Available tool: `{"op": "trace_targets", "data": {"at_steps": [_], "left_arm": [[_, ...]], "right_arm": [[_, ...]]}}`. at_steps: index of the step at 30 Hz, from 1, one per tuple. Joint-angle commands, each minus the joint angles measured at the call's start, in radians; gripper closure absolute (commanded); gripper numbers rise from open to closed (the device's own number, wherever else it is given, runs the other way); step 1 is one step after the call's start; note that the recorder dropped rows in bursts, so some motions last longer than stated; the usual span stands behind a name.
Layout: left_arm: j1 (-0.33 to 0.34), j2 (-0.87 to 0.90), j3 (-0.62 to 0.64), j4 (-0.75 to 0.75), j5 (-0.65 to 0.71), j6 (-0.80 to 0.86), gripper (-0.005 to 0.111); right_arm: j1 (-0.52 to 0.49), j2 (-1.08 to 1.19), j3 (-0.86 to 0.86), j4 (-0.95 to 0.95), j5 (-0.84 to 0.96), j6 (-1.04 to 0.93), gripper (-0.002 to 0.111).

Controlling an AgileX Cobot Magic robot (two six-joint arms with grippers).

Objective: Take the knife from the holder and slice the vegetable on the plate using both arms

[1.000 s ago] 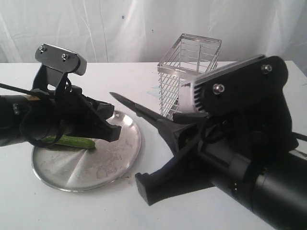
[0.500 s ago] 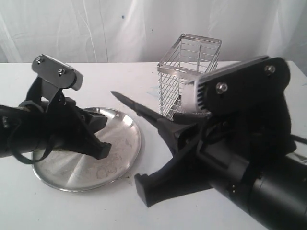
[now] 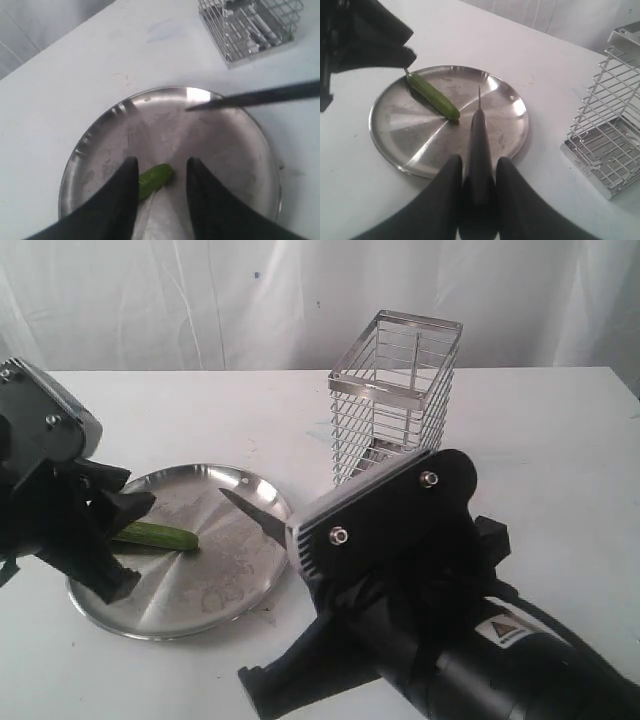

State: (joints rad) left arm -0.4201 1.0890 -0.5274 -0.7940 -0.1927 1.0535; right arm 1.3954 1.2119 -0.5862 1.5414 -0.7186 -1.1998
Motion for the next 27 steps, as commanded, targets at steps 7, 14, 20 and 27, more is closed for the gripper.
{"op": "trace_targets", "data": {"at_steps": [7,14,20,27], "left_arm": [[0.082,0.146,0.008,-0.011,-0.051,0.404,0.053],[0.107,0.329,-0.021,0.113,-0.055,0.473,0.053],[0.107,0.376,-0.089,0.075,-0.035,0.511,0.053],[0.107,0.233,-0.14,-0.655,-0.098,0.521,0.053]], "right_arm": [[0.0,-0.055,0.003,-0.029,-0.039,0.152,0.108],[0.0,-0.105,0.003,-0.031,-0.057,0.152,0.108],[0.0,-0.155,0.003,-0.025,-0.057,0.159,0.108],[0.0,-0.211,0.003,-0.025,-0.057,0.168,0.108]]}}
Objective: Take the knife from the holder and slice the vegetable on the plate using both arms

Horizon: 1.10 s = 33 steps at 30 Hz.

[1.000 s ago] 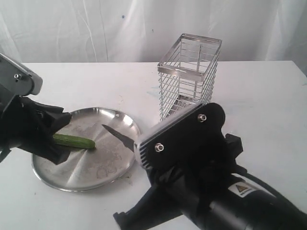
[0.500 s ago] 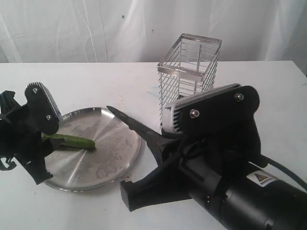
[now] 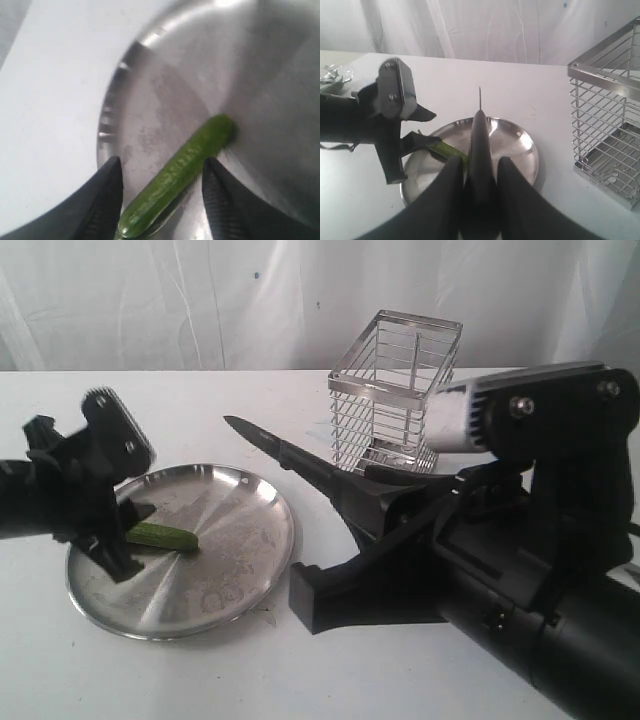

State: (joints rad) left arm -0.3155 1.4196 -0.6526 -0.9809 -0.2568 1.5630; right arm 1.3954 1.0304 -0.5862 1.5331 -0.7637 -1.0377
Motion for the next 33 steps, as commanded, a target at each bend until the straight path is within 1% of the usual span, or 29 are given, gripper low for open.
{"op": "trace_targets", "data": {"at_steps": [1,2,3,4,6,7,8,10,11,13,14,15,16,17,19,20,21,22,23,24,26,27,28,29,30,31,32,33], "left_arm": [[0.002,-0.122,-0.01,-0.575,-0.034,0.02,0.053],[0.002,-0.15,-0.007,-0.708,-0.034,0.022,0.053],[0.002,-0.176,-0.007,-0.763,-0.016,0.024,0.053],[0.002,-0.2,-0.005,-0.763,0.028,0.032,0.053],[0.0,-0.264,-0.005,-0.763,0.194,0.069,0.053],[0.0,-0.285,-0.01,-0.763,0.25,0.056,0.053],[0.0,-0.302,-0.025,-0.763,0.277,0.056,0.053],[0.002,-0.308,-0.052,-0.763,0.248,0.071,0.053],[0.005,-0.308,-0.062,-0.763,0.224,0.05,0.053],[0.005,-0.311,-0.076,-0.763,0.194,-0.055,0.053],[0.005,-0.315,-0.088,-0.763,0.233,-0.16,0.053],[0.005,-0.315,-0.135,-0.763,0.284,-0.166,0.053],[0.005,-0.315,-0.199,-0.757,0.325,-0.065,0.053],[0.005,-0.315,-0.285,-0.655,0.413,0.102,0.053],[0.005,-0.315,-0.382,-0.535,0.541,0.342,0.053],[0.005,-0.315,-0.437,-0.496,0.611,0.405,0.053],[0.005,-0.315,-0.456,-0.487,0.668,0.394,0.053],[0.005,-0.315,-0.463,-0.427,0.844,0.328,0.053],[0.005,-0.315,-0.463,-0.367,0.968,0.27,0.053],[0.003,-0.303,-0.461,-0.291,1.16,0.144,0.056],[0.003,-0.294,-0.444,-0.253,1.327,0.023,0.063],[0.003,-0.292,-0.421,-0.15,1.426,-0.098,0.071],[0.003,-0.292,-0.409,-0.047,1.458,-0.174,0.074],[0.003,-0.292,-0.394,0.176,1.478,-0.344,0.079],[0.003,-0.292,-0.382,0.31,1.466,-0.46,0.08],[0.003,-0.292,-0.367,0.447,1.426,-0.58,0.079],[0.003,-0.292,-0.336,0.705,1.306,-0.776,0.073],[0.003,-0.292,-0.319,0.798,1.222,-0.868,0.068]], "right_arm": [[0.0,-0.033,0.003,-0.017,-0.017,0.006,0.108],[0.0,-0.036,0.003,-0.017,-0.023,0.006,0.108],[0.0,-0.04,0.003,-0.017,-0.025,0.004,0.108],[0.0,-0.039,0.003,-0.017,-0.027,0.001,0.108],[0.0,-0.045,0.003,-0.017,-0.027,-0.007,0.108],[0.0,-0.044,0.003,-0.017,-0.027,-0.009,0.108],[0.0,-0.046,0.003,-0.017,-0.027,-0.011,0.108],[0.0,-0.046,0.003,-0.026,-0.029,-0.012,0.108],[0.0,-0.05,0.003,-0.029,-0.029,-0.018,0.108],[0.0,-0.051,0.003,-0.031,-0.029,-0.037,0.108],[0.0,-0.055,0.003,-0.031,-0.029,-0.039,0.108],[0.0,-0.062,0.003,-0.031,-0.027,-0.039,0.108],[0.0,-0.062,0.003,-0.031,-0.027,-0.039,0.108],[0.0,-0.062,0.003,-0.031,-0.025,-0.042,0.108],[0.0,-0.062,0.003,-0.031,-0.016,-0.042,0.108],[0.0,-0.062,0.003,-0.028,-0.012,-0.042,0.108],[0.0,-0.062,0.003,-0.026,-0.012,-0.043,0.108],[0.0,-0.062,0.003,-0.026,-0.018,-0.043,0.108],[0.0,-0.062,0.003,-0.026,-0.021,-0.043,0.108],[0.0,-0.062,0.003,-0.026,-0.025,-0.043,0.108],[0.0,-0.062,0.003,-0.026,-0.037,-0.043,0.108],[0.0,-0.062,0.003,-0.026,-0.045,-0.043,0.108],[0.0,-0.062,0.003,-0.026,-0.046,-0.041,0.108],[0.0,-0.062,0.003,-0.024,-0.046,-0.041,0.108],[0.0,-0.062,0.003,-0.024,-0.046,-0.041,0.108],[0.0,-0.062,0.003,-0.024,-0.046,-0.041,0.108],[0.0,-0.062,0.003,-0.024,-0.037,-0.041,0.108],[0.0,-0.062,0.003,-0.024,-0.026,-0.039,0.108]]}}
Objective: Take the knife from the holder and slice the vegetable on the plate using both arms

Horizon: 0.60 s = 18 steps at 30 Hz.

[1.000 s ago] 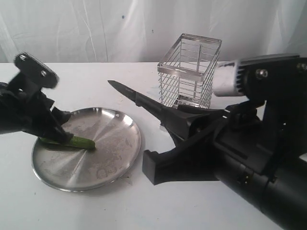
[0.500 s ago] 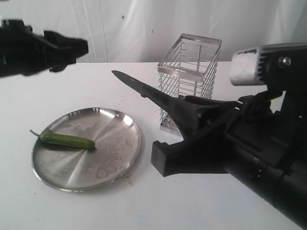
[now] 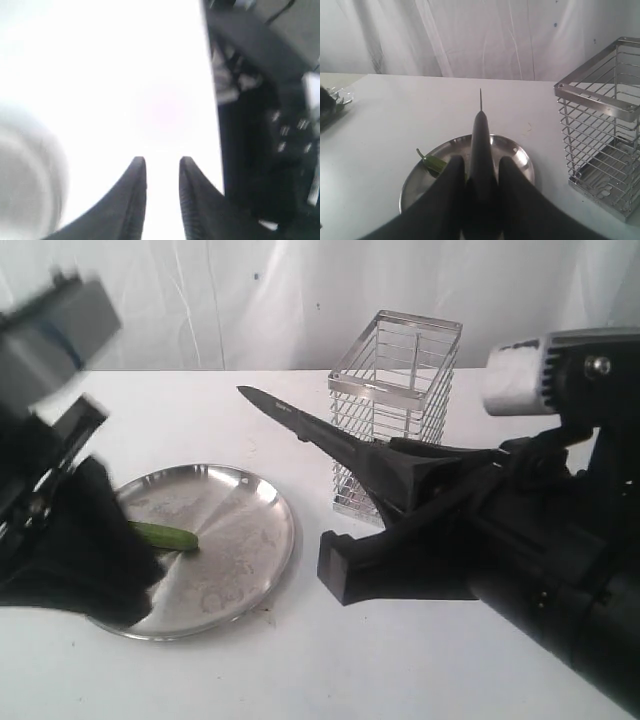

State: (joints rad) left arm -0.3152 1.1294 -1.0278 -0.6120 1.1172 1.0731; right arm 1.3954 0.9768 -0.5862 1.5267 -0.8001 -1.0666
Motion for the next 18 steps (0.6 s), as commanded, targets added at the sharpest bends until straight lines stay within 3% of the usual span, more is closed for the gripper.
{"op": "trace_targets", "data": {"at_steps": [1,4,10,18], "left_arm": [[0.002,0.001,0.083,0.5,-0.332,-0.452,0.054],[0.002,0.031,0.115,0.504,-0.521,-0.409,0.037],[0.002,0.172,0.121,0.573,-0.572,-0.366,0.04],[0.002,0.375,0.121,0.625,-0.691,-0.081,0.04]], "right_arm": [[0.0,-0.009,0.003,-0.018,0.017,-0.01,0.108],[0.0,-0.009,0.003,-0.018,0.017,-0.006,0.108],[0.0,-0.009,0.003,-0.013,-0.002,-0.004,0.108],[0.0,-0.009,0.003,-0.013,-0.031,-0.004,0.108]]}}
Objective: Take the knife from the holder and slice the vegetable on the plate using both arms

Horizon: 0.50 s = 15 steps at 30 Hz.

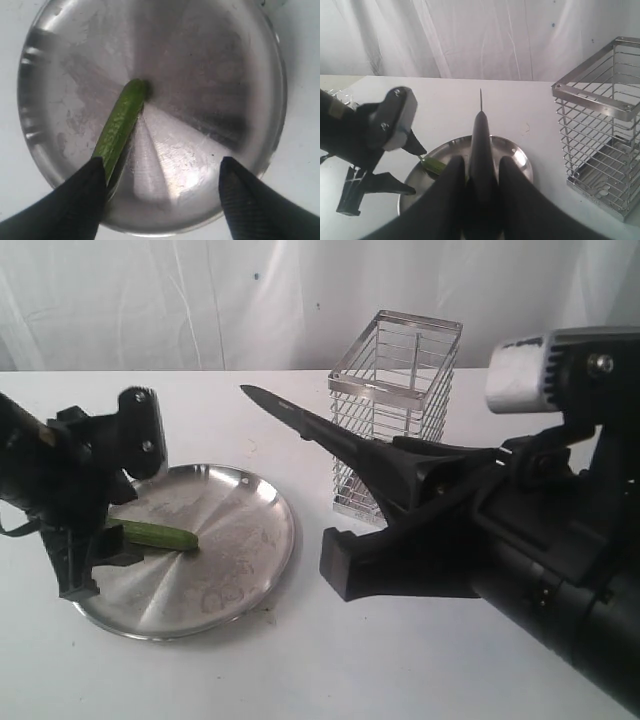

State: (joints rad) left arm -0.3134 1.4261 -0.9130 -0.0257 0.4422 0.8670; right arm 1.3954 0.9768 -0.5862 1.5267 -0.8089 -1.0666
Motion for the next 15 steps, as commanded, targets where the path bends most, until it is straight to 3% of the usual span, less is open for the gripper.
{"op": "trace_targets", "data": {"at_steps": [1,8,15], "left_arm": [[0.001,0.099,0.006,0.051,-0.024,0.143,0.04],[0.003,0.19,0.004,0.144,-0.166,0.143,0.04],[0.014,0.252,-0.06,0.183,-0.157,0.091,0.04]], "right_arm": [[0.0,-0.009,0.003,-0.013,-0.023,-0.004,0.108],[0.0,-0.009,0.003,0.001,-0.004,-0.004,0.108],[0.0,-0.009,0.003,0.001,-0.001,-0.004,0.108]]}}
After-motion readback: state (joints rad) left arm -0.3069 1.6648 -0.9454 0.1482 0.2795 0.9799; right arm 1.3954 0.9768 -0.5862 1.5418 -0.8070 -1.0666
